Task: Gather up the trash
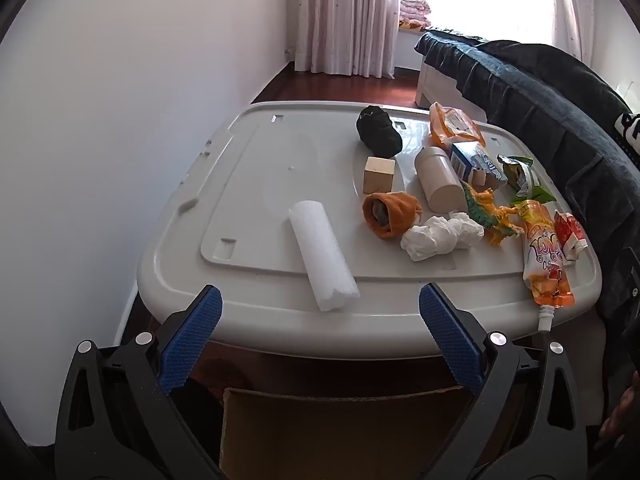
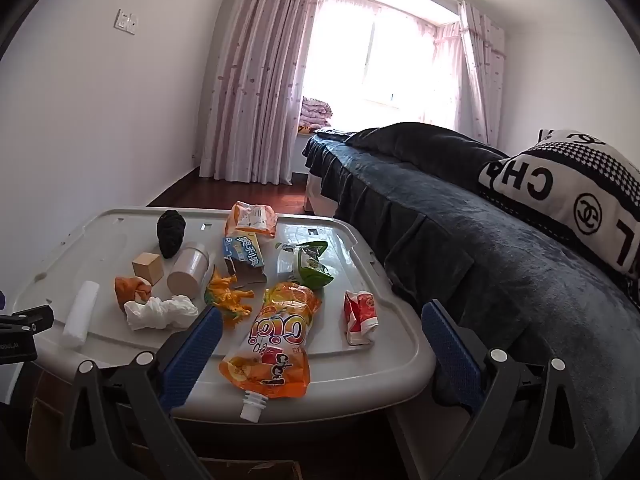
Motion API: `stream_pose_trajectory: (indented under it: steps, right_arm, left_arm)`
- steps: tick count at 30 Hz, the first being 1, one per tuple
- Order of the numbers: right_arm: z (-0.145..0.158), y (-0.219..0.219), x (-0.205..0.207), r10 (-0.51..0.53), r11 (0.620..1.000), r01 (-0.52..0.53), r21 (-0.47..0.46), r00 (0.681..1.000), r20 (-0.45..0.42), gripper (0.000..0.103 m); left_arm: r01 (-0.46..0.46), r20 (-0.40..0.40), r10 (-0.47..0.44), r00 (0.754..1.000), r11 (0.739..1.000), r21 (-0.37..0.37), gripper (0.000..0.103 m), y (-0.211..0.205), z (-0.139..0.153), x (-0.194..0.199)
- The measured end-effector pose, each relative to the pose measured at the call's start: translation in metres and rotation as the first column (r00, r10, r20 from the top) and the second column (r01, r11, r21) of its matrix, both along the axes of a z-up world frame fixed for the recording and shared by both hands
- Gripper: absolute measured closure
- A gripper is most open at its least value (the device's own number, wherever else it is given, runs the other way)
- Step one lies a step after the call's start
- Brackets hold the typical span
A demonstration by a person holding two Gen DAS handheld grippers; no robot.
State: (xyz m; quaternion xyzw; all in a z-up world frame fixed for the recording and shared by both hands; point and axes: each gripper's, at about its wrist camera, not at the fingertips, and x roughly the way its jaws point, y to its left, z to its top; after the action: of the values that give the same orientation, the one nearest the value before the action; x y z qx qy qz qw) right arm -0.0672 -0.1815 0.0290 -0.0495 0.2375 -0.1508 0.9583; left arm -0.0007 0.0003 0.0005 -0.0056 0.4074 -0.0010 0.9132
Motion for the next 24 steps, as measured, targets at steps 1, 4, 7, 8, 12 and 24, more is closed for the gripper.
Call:
stream_pose_trajectory:
  steps: [1, 4, 7, 8, 12, 24]
  right_arm:
    - [-0.0001, 0.0000, 0.0003, 0.000, 1.000, 0.000, 0.001, 1.000, -0.004, 0.005]
    - [-0.0002, 0.0002, 0.0002, 0.001, 1.000, -0.001, 0.002, 1.000, -0.003, 0.005]
    - [-0.0003, 0.0003, 0.0001, 0.001, 1.000, -0.001, 0.000, 1.000, -0.001, 0.005]
    - [-0.0002, 0.0002, 0.0001, 0.000, 1.000, 0.000, 0.000, 1.000, -0.001, 0.005]
    - [-0.0001, 0.0002, 0.0007, 0.000, 1.000, 0.000, 0.001, 1.000, -0.003, 0.005]
    - [0.0003, 0.0000, 0.0001, 0.001, 1.000, -0.001, 0.001, 1.000, -0.002, 0.005]
  left_arm:
    - [0.001, 0.001, -0.001, 1.000, 1.000, 0.001, 0.007, 0.0001, 0.0002, -0.0005]
    - [0.001, -0.004, -0.001, 1.000, 1.000, 0.009, 0.007, -0.0005, 0.0005, -0.0010]
    - [0.002, -0.007, -0.002, 1.000, 1.000, 0.015, 0.007, -0.0029, -0.0010, -0.0008]
    - [0.001, -0.007, -0.001, 1.000, 1.000, 0.019, 0.007, -0.0033, -0.0007, -0.0007]
    - [-0.001, -0.008, 0.001, 1.000, 1.000, 0.013, 0.007, -0.0017, -0.0020, -0.0012]
    - [-0.001, -0.015, 0.001, 1.000, 1.000, 0.017, 0.007, -0.0005, -0.0027, 0.0029]
